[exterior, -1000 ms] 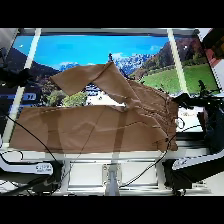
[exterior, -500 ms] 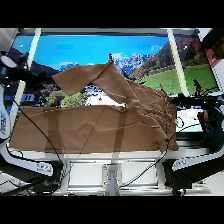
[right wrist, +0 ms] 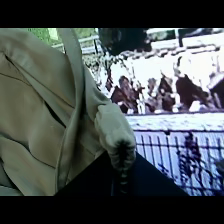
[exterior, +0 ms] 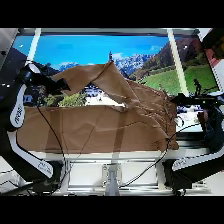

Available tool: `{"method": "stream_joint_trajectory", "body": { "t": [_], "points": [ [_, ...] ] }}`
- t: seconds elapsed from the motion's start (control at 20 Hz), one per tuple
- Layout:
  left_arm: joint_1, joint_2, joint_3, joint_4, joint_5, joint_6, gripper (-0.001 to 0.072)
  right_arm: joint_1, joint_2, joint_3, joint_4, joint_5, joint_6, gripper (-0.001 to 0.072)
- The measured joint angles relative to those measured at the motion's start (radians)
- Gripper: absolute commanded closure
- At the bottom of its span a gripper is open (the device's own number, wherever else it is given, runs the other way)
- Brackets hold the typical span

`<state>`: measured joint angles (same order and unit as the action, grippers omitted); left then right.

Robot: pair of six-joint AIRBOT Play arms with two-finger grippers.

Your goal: Fold the clothes and pants, and hang the long-sleeved shirts on hangers.

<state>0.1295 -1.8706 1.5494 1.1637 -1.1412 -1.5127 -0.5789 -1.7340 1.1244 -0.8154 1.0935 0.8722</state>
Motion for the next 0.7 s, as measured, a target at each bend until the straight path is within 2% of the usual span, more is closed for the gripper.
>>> {"method": "stream_joint_trajectory", "body": {
  "t": [0.05,0.1,0.15,0.2,0.45,0.7],
  "points": [
    [-0.01,-0.009,0.0,-0.008,0.018,-0.002,0.0371,0.0,0.0,0.0,0.0,-0.003,0.0,0.0678],
    [-0.021,-0.018,0.0,-0.011,0.04,-0.003,0.0436,0.0,0.0,0.0,0.0,-0.004,0.0,0.0678],
    [-0.031,-0.026,0.0,-0.011,0.062,-0.003,0.0611,0.0,0.0,0.0,0.0,-0.005,0.0,0.0678],
    [-0.039,-0.032,0.0,-0.01,0.084,-0.004,0.0686,0.0,0.0,0.0,0.0,-0.005,0.0,0.0678],
    [-0.056,-0.013,0.001,-0.05,0.166,0.016,0.0686,0.0,0.004,0.0,-0.001,-0.006,0.0,0.0679],
    [-0.006,0.171,0.014,-0.116,0.21,0.082,0.0686,0.0,0.04,0.034,-0.031,0.006,0.0,0.0679]
  ]
}}
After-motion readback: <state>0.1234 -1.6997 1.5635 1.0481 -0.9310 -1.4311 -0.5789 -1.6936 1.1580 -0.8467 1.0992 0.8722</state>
